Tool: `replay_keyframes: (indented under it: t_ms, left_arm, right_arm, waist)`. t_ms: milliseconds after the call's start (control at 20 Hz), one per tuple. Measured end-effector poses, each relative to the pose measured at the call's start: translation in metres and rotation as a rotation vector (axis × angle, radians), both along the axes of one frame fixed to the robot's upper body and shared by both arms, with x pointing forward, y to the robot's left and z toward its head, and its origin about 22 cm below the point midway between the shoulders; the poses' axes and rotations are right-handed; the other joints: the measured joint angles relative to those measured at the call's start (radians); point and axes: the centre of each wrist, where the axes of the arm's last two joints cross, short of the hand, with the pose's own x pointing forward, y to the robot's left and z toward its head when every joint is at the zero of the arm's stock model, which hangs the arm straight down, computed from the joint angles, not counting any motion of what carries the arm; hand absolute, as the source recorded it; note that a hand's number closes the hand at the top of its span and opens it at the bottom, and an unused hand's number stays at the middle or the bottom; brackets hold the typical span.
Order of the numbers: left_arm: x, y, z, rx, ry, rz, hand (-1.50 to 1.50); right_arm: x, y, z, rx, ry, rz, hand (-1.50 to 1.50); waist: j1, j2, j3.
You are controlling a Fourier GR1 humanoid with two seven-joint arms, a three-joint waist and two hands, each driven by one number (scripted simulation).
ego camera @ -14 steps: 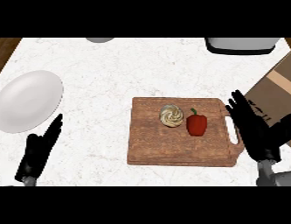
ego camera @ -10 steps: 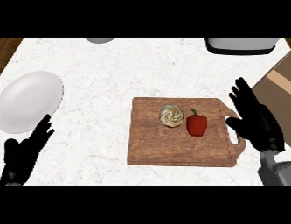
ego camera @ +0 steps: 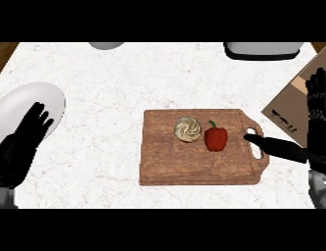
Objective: Pick the bell pepper from the cutting board and place it in the cardboard box
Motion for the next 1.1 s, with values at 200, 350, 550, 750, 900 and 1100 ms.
replay_keyframes:
  t_ms: [200,350,550,750,900,1100]
  left_arm:
    - [0.002,0.005,0.011,-0.016,-0.013,0.001,0.0]
    - [0.004,0.005,0.013,-0.021,-0.013,0.0,0.0]
    - [0.004,0.004,0.014,-0.026,-0.011,-0.002,0.0]
    - [0.007,0.003,0.021,-0.03,-0.019,-0.018,0.0]
    - [0.009,0.003,0.024,-0.029,-0.016,-0.025,0.0]
    - [0.007,0.002,0.025,-0.034,-0.018,-0.029,0.0]
  right_arm:
    - [-0.018,0.012,0.008,-0.157,-0.026,0.056,-1.5]
    - [-0.023,0.005,0.014,-0.331,0.095,0.073,-1.5]
    - [-0.025,0.002,0.026,-0.562,0.284,0.061,-1.5]
    - [-0.022,0.02,0.04,-0.726,0.469,0.049,-1.5]
    - [-0.016,0.043,0.055,-0.799,0.596,0.047,-1.5]
    - [-0.003,0.074,0.072,-0.85,0.735,0.045,-1.5]
  waist:
    - [0.0,0.003,-0.001]
    - [0.002,0.004,-0.005]
    - [0.007,0.004,-0.008]
    - [0.022,0.006,-0.008]
    - [0.031,0.008,-0.007]
    - [0.032,0.01,-0.005]
